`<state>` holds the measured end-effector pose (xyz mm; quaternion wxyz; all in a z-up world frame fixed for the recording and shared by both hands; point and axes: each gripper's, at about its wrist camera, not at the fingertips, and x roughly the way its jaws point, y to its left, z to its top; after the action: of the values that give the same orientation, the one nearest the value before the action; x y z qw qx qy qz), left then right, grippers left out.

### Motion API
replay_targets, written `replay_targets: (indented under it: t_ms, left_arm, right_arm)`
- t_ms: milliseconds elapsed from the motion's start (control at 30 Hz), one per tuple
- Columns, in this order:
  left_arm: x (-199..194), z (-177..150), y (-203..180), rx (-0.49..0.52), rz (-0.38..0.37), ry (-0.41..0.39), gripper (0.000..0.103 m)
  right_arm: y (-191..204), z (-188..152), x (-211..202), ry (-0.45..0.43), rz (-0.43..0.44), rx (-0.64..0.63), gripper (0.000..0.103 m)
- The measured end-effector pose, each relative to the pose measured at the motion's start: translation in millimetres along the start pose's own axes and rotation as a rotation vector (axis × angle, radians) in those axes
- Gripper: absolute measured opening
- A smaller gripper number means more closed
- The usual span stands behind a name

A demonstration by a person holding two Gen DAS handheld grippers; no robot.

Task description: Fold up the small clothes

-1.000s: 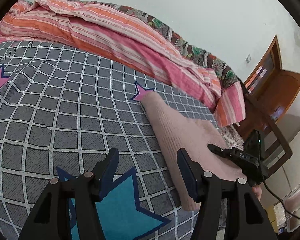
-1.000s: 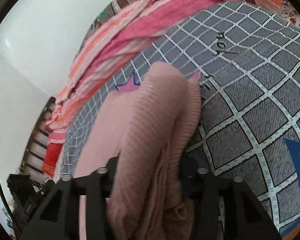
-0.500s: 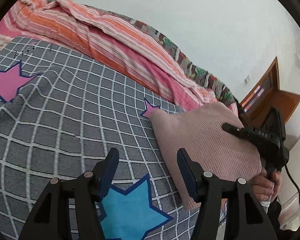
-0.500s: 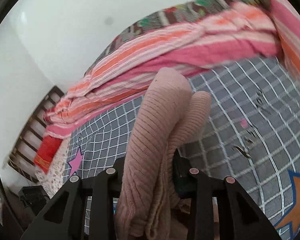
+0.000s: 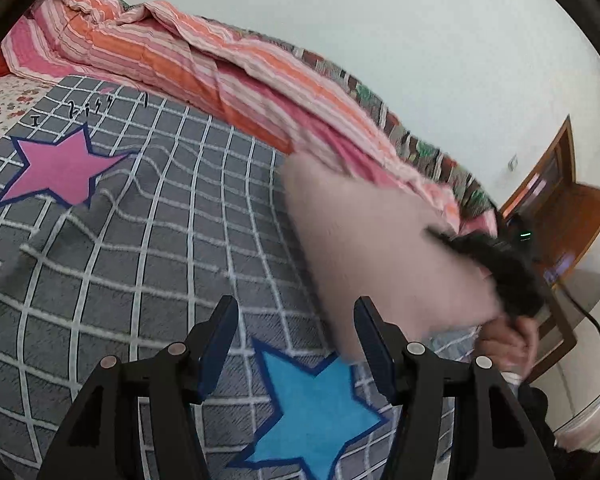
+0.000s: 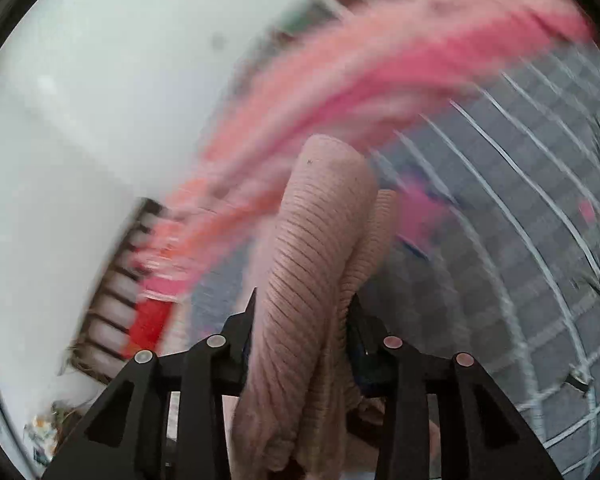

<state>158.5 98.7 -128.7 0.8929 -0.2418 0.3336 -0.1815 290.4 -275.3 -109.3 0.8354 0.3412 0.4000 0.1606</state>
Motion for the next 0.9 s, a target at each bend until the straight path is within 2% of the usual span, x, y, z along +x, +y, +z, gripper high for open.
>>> replay_targets:
  t_ms: [67,167,267,367,433,567,633,667,733,800,833,900]
  left_arm:
    - [5.3,-7.6,-1.9,0.027,0.015,0.018,0.058]
    - [19.9,-14.6,-8.2,0.045,0.015,0.05,0.058]
    - [32.1,-14.2,-14.9,0.052,0.011,0.062,0.058]
    - [38.7,-13.8,-21.1,0.049,0.011,0.063,0.058]
    - [41.6,-14.2,-25.5,0.051,0.011,0.064,0.058]
    - [43.3,-15.8,-30.9,0.047,0.001,0.066,0.058]
    - [46.3,-16.9,-35.3,0.047,-0.013,0.072,0.058]
    - [50.3,-18.2,-39.3,0.055,-0.01,0.082,0.058]
    - [55.9,-21.2,-44.7,0.073,0.014,0.095,0.058]
    - [62.5,-24.6,-50.8,0.092,0.041,0.103,0.058]
    - [66.0,-26.1,-52.9,0.101,0.059,0.114,0.058]
    - [69.5,-31.1,-57.7,0.128,0.067,0.135,0.058]
  right_arm:
    - [-29.9,-8.1,11.9,0.029,-0.159,0.001,0.038]
    - [-29.6,-14.6,-1.7,0.008,-0.161,-0.094,0.041]
    - [-11.8,-22.7,-21.9,0.0,-0.184,-0.183,0.042]
    - [5.3,-37.4,-37.1,0.02,-0.169,-0.27,0.043]
    - [10.1,-50.3,-42.2,0.027,-0.153,-0.298,0.046]
    - [7.3,-75.8,-36.5,0.06,-0.163,-0.327,0.046]
    - [8.4,-79.8,-28.9,0.061,-0.172,-0.348,0.029]
    - [11.3,-78.6,-26.4,0.063,-0.18,-0.377,0.008]
    - [16.3,-75.4,-34.7,0.027,-0.152,-0.409,0.006]
    - [14.0,-71.8,-55.3,-0.069,-0.131,-0.423,0.006]
    - [11.6,-70.7,-56.8,-0.079,-0.148,-0.428,0.006]
    - [-1.6,-69.2,-45.9,-0.032,-0.211,-0.404,0.006]
